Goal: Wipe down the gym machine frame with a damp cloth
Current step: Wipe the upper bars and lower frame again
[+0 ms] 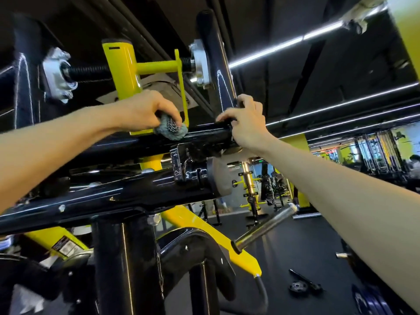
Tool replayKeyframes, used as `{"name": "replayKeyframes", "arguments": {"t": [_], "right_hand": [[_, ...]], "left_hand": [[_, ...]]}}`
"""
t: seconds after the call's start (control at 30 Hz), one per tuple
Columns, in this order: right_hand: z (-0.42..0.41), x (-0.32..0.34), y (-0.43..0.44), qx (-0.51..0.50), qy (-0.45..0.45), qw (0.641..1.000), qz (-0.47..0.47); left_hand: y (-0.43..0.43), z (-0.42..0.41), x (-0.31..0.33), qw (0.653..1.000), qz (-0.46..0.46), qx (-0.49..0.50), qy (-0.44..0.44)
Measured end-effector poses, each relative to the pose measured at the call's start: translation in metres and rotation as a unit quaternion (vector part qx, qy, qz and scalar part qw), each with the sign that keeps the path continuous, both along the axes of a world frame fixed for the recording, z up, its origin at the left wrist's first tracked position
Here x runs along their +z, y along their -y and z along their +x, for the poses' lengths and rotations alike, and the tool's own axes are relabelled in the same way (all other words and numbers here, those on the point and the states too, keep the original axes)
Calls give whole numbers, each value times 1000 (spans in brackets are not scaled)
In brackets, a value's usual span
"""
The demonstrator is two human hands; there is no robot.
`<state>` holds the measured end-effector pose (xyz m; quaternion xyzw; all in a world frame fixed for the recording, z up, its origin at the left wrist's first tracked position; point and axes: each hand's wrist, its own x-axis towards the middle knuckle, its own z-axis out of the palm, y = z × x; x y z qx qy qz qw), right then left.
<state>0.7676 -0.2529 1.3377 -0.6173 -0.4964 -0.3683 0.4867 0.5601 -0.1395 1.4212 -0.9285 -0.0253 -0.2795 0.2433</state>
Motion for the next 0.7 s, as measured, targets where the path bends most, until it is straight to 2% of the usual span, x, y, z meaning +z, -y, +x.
{"name": "replayKeyframes", "arguments": {"t": [0.2, 0.27, 0.33, 0.4, 0.57, 0.7], "right_hand": [[-8, 0, 4, -17, -55, 998, 0], [-10, 0, 5, -26, -53, 998, -2], [-10, 0, 4, -25, -50, 998, 2], [-9, 1, 1, -11, -55, 998, 12], [-13, -2, -8, -3, -86, 996, 40], [-17, -1, -8, 25, -93, 994, 46]], "left_hand": [[24, 45, -5, 1000, 5, -22, 19], [11, 26, -2, 1000, -15, -17, 5], [-6, -10, 5, 998, -51, 33, -2], [-14, -32, 6, 997, -49, 66, -2], [14, 16, -6, 999, -30, 8, 21], [-4, -22, -6, 997, -57, 47, 15]]}}
